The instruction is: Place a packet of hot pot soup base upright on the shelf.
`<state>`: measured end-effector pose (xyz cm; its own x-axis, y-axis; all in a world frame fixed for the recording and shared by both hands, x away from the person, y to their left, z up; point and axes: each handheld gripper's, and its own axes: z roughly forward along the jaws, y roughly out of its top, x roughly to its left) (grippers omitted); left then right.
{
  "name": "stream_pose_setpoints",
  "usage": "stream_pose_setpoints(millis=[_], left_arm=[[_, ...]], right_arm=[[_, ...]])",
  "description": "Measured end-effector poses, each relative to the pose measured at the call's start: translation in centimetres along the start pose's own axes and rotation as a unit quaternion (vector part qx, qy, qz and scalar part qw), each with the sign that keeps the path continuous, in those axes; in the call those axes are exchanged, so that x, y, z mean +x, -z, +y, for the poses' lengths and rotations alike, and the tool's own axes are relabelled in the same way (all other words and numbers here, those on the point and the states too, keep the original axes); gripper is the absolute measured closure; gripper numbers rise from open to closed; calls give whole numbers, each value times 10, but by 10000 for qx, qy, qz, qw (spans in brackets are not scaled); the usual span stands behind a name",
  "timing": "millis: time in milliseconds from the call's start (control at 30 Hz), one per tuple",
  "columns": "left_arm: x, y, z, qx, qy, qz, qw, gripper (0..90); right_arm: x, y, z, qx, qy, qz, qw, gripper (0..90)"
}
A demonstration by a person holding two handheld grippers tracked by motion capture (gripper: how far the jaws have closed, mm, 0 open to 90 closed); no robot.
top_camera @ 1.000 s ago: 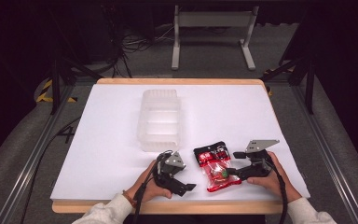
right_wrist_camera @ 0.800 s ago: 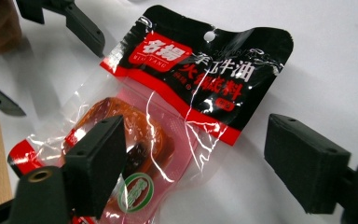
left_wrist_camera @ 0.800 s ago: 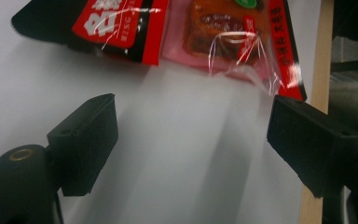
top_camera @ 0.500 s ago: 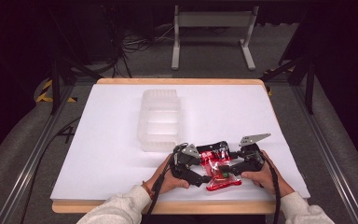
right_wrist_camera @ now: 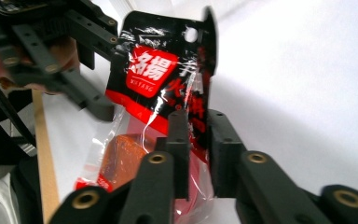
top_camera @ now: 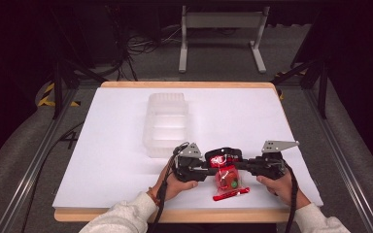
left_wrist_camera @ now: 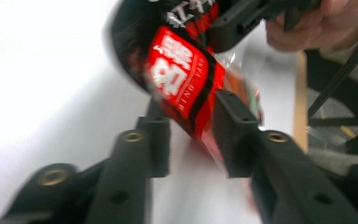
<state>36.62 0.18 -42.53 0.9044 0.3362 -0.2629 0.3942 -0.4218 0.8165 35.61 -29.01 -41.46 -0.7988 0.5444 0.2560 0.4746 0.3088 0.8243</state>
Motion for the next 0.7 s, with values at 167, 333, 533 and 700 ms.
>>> stream_pose_setpoints(millis=[167, 333, 533, 700], left_arm=[[-6, 12, 7, -210, -248, 52, 9995, 807], [-9, 21, 12, -313, -422, 92, 9986, 881], [-13, 27, 18, -323, -646, 208, 9972, 888], [-12, 31, 23, -308, -757, 338, 9961, 887]], right_arm=[[12, 10, 5, -177, 256, -18, 9995, 865], [25, 18, 10, -335, 477, -36, 9983, 896], [36, 21, 15, -406, 741, -176, 9963, 898], [44, 21, 19, -434, 1014, -368, 9932, 897]])
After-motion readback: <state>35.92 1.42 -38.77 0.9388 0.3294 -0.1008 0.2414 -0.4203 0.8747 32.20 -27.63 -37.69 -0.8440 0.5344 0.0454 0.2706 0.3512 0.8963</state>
